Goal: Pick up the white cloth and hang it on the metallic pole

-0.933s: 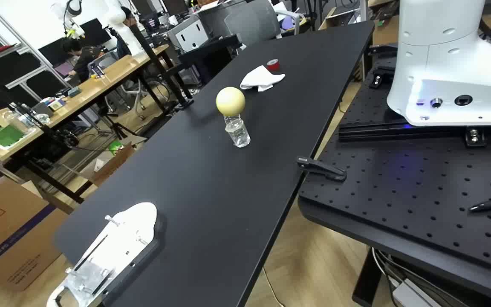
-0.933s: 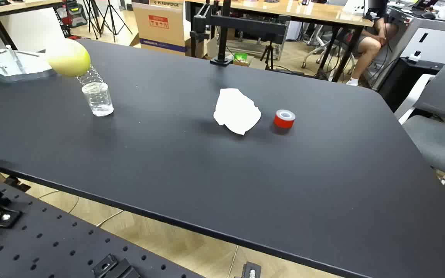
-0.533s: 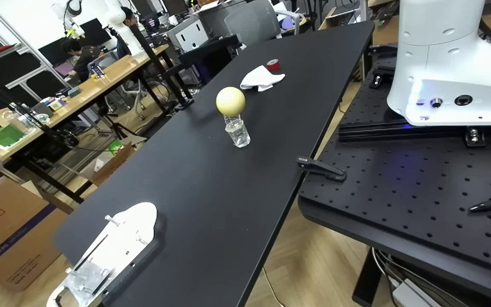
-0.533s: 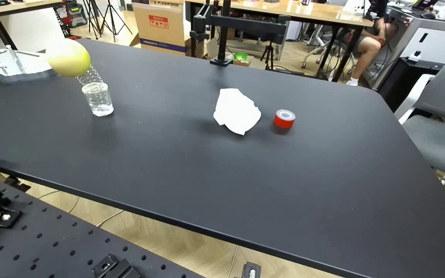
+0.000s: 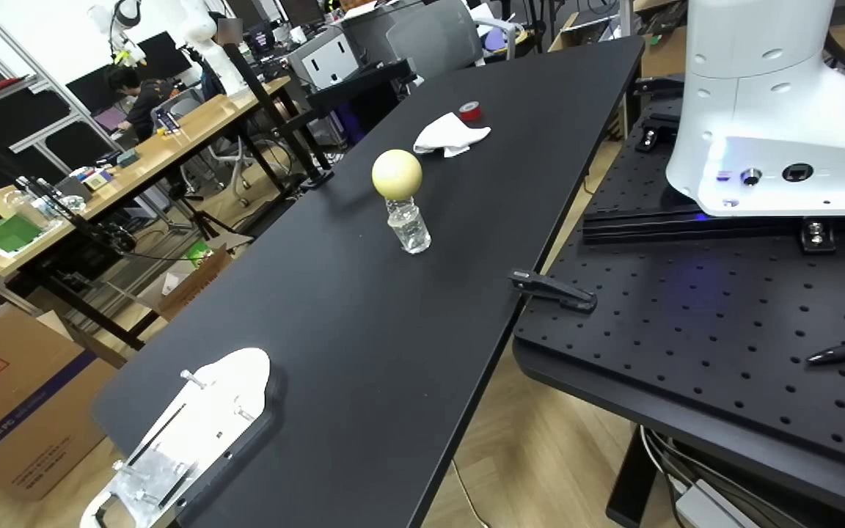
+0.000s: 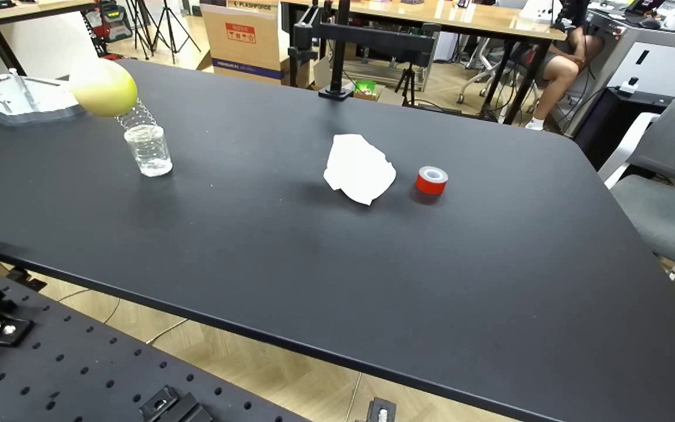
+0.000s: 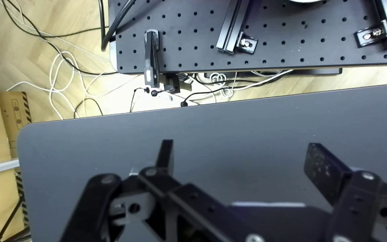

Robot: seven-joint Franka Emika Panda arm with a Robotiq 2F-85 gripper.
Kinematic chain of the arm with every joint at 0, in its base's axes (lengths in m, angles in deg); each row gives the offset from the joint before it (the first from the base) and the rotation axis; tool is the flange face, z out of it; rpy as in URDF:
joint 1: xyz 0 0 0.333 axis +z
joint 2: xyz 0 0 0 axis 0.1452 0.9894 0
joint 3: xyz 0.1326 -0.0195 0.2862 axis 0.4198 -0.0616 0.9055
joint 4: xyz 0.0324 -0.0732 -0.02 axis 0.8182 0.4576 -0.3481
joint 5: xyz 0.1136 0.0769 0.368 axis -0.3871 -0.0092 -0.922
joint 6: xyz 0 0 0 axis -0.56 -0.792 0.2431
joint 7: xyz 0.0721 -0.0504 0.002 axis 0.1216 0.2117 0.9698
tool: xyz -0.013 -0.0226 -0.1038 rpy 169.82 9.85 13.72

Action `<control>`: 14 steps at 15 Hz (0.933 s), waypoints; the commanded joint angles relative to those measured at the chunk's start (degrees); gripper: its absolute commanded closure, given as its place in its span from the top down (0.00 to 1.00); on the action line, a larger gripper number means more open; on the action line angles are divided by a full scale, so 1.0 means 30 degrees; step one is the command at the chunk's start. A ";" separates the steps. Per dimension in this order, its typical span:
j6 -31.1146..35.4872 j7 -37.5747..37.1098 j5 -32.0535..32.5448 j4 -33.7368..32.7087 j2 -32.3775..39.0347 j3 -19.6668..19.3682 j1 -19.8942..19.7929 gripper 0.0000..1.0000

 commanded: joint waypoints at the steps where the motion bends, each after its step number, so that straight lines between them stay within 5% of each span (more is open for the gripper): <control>1: 0.1974 -0.0548 0.1058 -0.0526 0.0969 -0.0848 -0.0446 1.00; 5: 0.4925 0.3402 0.2572 -0.1555 0.2849 -0.2416 -0.0222 1.00; 11: 0.5615 1.0761 0.3669 -0.4180 0.5747 -0.4107 0.0123 1.00; 12: 0.5704 0.9055 0.3260 -0.2869 0.4521 -0.3685 -0.0152 1.00; 14: 0.5715 0.9401 0.3200 -0.3130 0.4939 -0.3831 -0.0161 1.00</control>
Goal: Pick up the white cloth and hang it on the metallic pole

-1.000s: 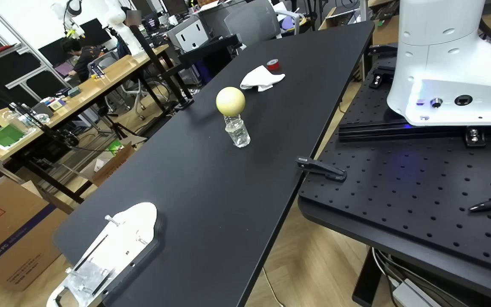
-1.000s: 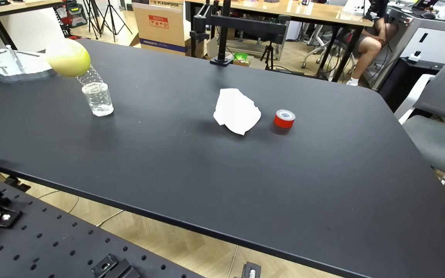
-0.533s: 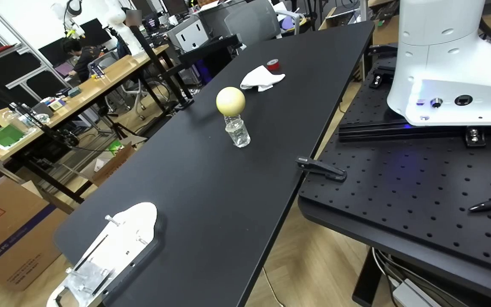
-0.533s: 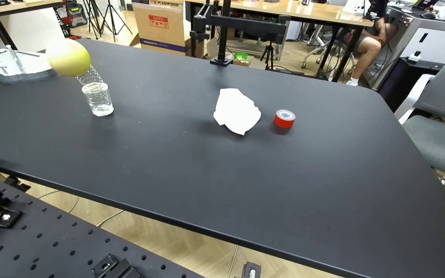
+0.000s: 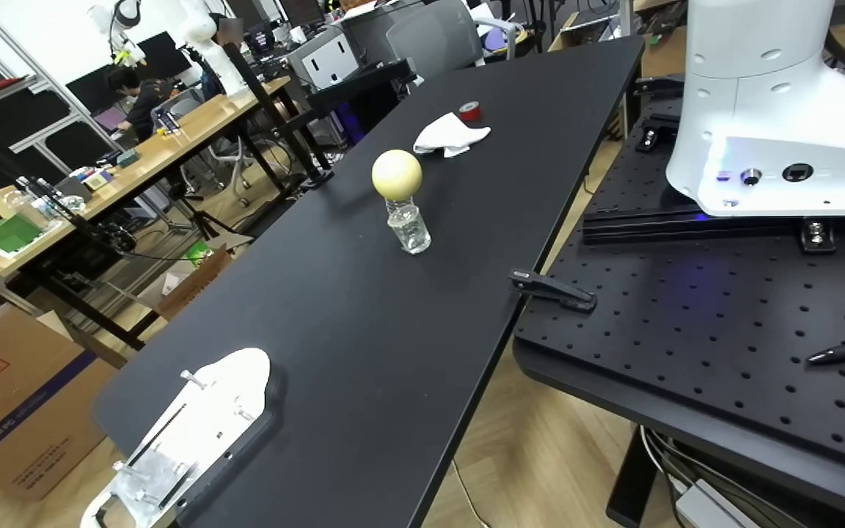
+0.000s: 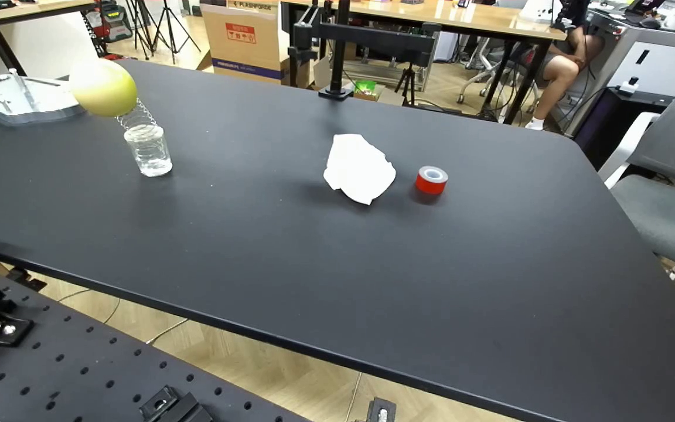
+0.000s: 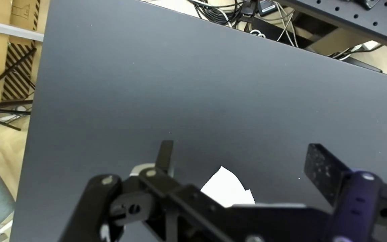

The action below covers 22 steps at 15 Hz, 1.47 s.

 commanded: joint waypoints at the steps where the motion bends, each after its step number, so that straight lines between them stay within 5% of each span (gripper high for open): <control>1: -0.0069 -0.0069 0.0070 0.0038 -0.0037 -0.0139 0.0188 1.00; 5: 0.1937 -0.0667 0.2107 -0.0172 0.0633 0.0099 -0.0250 1.00; 8: 0.5253 0.1183 0.2405 -0.1318 0.2523 -0.0815 0.0050 1.00; 12: 0.8146 0.7164 -0.2638 -0.2324 0.4772 -0.2298 0.1962 1.00; 15: 0.7446 1.2060 -0.7186 -0.3337 0.6208 -0.3143 0.3848 1.00; 16: 0.8056 0.9897 -0.5602 -0.2135 0.5152 -0.1770 0.2065 1.00; 22: 0.7925 1.1651 -0.7064 -0.2920 0.6277 -0.1879 0.2698 1.00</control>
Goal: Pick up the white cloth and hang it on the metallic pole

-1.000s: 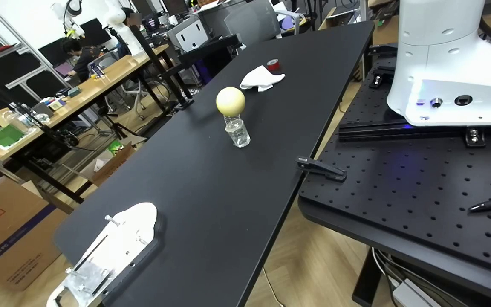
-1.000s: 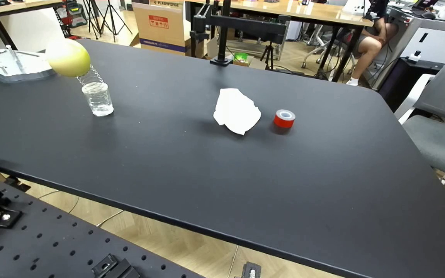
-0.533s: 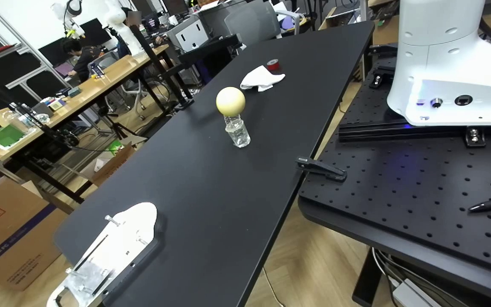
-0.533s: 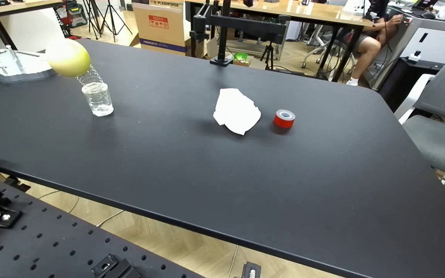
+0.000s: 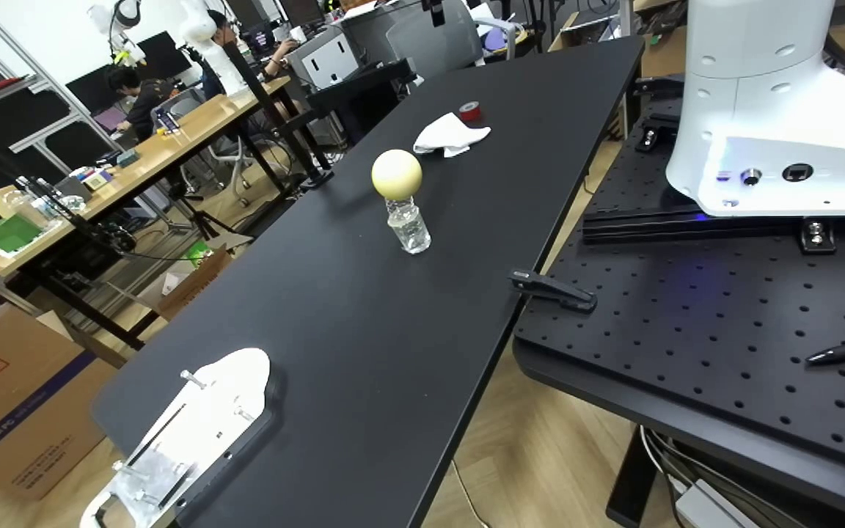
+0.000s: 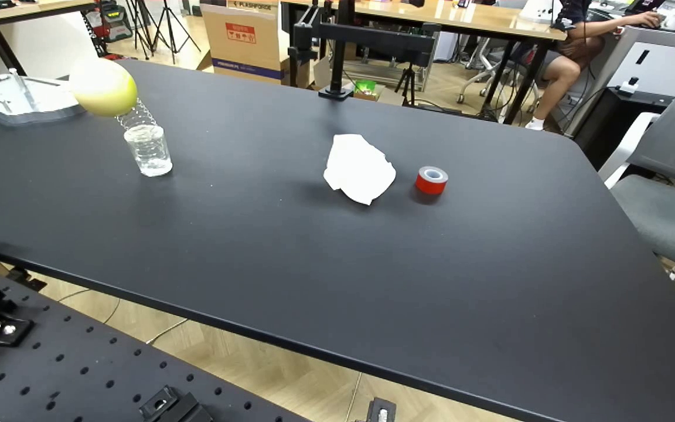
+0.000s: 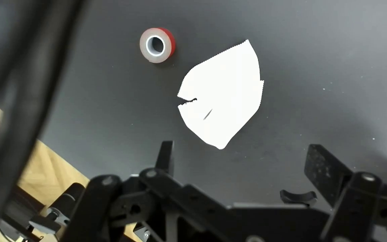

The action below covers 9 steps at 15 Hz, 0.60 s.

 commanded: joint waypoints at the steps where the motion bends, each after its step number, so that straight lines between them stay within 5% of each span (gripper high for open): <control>1: -0.0040 0.0160 -0.0207 -0.0015 0.0026 0.0980 -0.0977 1.00; 9: 0.1222 0.2031 0.0280 -0.0698 0.2757 0.1465 -0.2348 1.00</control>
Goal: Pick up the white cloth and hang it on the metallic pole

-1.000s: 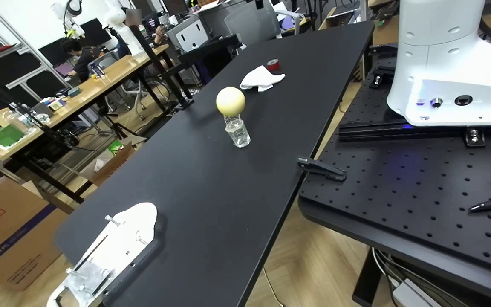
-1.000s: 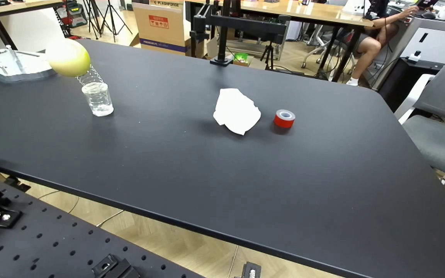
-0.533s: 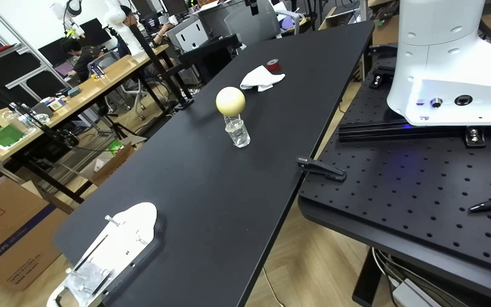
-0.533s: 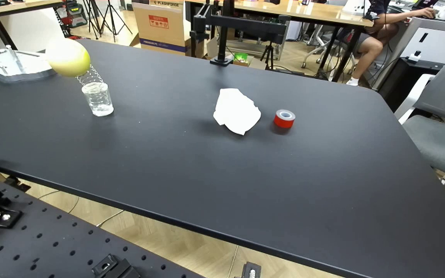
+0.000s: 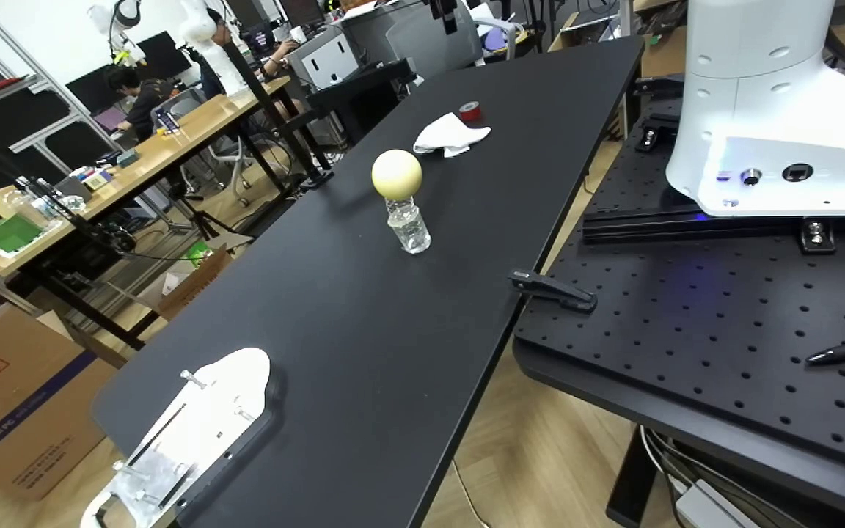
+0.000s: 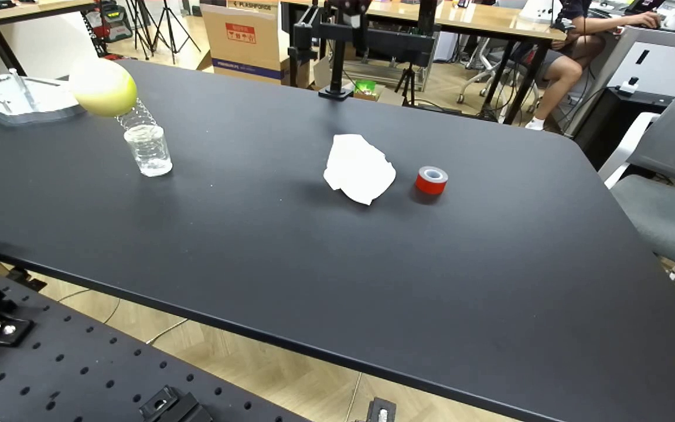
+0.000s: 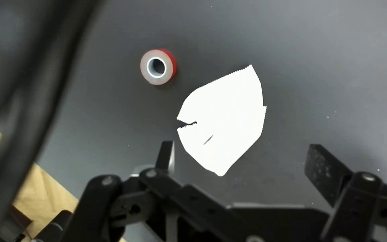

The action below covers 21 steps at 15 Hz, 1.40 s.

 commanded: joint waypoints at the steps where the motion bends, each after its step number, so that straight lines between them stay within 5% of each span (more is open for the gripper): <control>1: 0.0906 0.2555 -0.1260 -0.0731 0.2099 0.0340 -0.0799 1.00; 5: 0.0499 0.6702 -0.4937 -0.0906 0.3716 0.1469 -0.1550 1.00; 11: 0.0760 0.5614 -0.4153 -0.0576 0.4081 0.2106 -0.2000 1.00; 21: 0.3073 0.5896 -0.4140 -0.2367 0.8203 0.3655 -0.3533 1.00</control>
